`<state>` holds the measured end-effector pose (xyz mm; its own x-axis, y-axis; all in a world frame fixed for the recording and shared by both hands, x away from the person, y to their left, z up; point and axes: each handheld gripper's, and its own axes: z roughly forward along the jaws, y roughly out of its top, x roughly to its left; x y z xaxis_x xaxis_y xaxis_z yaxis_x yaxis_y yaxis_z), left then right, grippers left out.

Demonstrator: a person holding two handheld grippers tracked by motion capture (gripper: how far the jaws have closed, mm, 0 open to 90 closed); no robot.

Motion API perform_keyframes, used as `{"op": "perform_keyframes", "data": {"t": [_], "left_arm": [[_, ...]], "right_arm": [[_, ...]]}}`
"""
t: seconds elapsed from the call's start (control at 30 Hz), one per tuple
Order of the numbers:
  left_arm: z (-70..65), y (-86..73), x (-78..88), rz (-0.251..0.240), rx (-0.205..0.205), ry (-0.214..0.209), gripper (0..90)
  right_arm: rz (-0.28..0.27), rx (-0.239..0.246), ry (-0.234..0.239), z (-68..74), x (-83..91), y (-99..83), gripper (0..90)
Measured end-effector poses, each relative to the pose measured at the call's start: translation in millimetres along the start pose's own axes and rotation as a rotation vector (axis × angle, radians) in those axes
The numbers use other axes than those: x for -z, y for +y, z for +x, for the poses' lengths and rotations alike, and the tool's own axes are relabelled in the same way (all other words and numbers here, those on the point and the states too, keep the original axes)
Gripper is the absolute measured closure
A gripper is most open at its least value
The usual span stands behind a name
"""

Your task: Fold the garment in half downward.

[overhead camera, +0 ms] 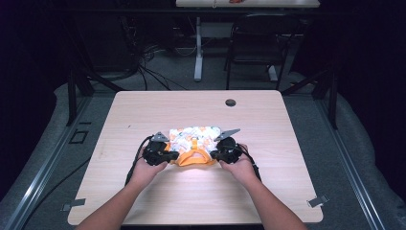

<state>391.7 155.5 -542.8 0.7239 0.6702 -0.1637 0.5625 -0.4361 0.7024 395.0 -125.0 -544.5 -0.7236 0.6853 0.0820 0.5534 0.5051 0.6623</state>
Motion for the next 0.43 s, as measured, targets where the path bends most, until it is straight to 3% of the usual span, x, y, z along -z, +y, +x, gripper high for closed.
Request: {"op": "perform_keyframes", "data": {"t": [0.17, 0.43], "left_arm": [[-5.8, 0.3, 16.2, -0.030, -0.003, -0.011, 79.1], [-16.3, -19.3, 37.5, -0.037, -0.033, -0.021, 70.7]], "right_arm": [[-0.013, 0.006, 0.002, 8.5, 14.6, -0.1, 80.9], [-0.016, 0.085, 0.032, 30.3, 36.9, -11.7, 71.8]]}}
